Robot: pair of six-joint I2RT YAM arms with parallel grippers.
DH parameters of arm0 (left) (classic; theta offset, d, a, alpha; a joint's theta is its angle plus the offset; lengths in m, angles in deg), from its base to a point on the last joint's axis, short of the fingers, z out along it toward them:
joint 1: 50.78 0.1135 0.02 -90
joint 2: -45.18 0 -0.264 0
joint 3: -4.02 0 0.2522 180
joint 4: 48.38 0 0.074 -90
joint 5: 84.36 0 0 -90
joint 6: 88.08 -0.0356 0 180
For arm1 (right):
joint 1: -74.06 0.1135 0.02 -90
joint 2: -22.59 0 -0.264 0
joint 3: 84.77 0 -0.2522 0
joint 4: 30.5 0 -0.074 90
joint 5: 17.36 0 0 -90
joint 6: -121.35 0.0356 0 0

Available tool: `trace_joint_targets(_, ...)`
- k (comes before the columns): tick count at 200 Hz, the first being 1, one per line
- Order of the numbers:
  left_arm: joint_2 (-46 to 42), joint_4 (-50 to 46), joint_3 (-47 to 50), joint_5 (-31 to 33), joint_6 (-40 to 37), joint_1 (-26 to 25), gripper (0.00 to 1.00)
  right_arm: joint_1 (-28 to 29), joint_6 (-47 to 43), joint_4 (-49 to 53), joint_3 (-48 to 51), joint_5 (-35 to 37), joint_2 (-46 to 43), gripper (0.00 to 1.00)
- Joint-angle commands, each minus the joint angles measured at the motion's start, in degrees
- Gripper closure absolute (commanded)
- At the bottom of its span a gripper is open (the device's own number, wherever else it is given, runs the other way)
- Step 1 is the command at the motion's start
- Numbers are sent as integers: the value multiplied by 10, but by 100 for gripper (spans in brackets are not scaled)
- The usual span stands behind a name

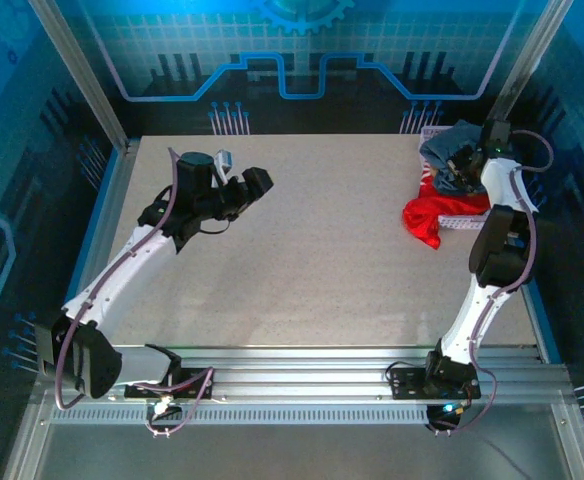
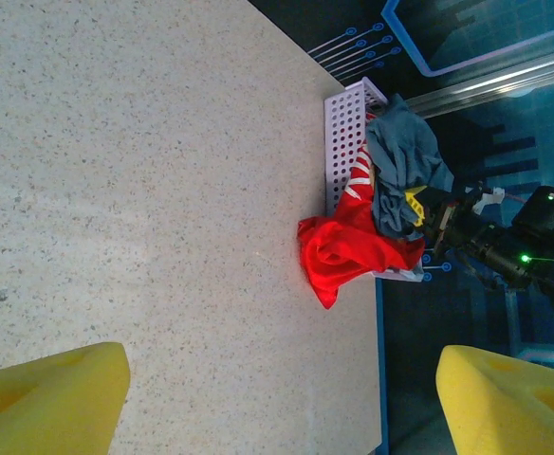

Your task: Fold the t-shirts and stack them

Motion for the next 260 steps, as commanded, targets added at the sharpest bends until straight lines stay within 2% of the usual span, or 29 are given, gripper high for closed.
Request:
trace_joint_targets(1, -27, -20, -7, -5, -3, -5, 15, 25, -8, -16, 11, 44, -57, 100)
trace_joint_targets(27, -36, -24, -2, 1, -4, -5, 15, 64, -40, -10, 23, 116, -155, 100)
trace_joint_targets(57, -38, -24, 9, 4, -5, -5, 16, 109, -70, -5, -17, 124, -223, 100)
trace_joint_targets(87, -37, -37, 7, 16, -10, -5, 16, 148, -99, -12, -117, 35, -225, 100)
trace_joint_targets(109, -40, -69, -3, 49, -18, -5, 16, 193, -115, -3, -199, -23, -208, 100)
trace_joint_targets(140, -59, -131, -18, 119, -29, -5, 14, 293, -130, 44, -279, -43, -175, 100)
trace_joint_targets(160, -82, -159, -24, 153, -36, -5, 14, 366, -135, 65, -255, -28, -167, 100)
trace_joint_targets(184, -110, -187, -26, 177, -42, -5, 14, 446, -136, 65, -159, -14, -172, 100)
trace_joint_targets(189, -115, -194, -25, 181, -42, -5, 14, 460, -136, 65, -138, -14, -174, 91)
trace_joint_targets(203, -129, -209, -23, 186, -45, -4, 13, 489, -129, 57, -80, -12, -187, 53)
trace_joint_targets(217, -136, -222, -18, 183, -49, -4, 13, 504, -122, 55, -33, 2, -207, 33)
trace_joint_targets(231, -137, -235, -8, 172, -50, -4, 13, 496, -107, 60, 7, 7, -222, 27)
trace_joint_targets(260, -120, -238, 24, 134, -55, -5, 17, 440, -56, 59, 98, -21, -240, 28)
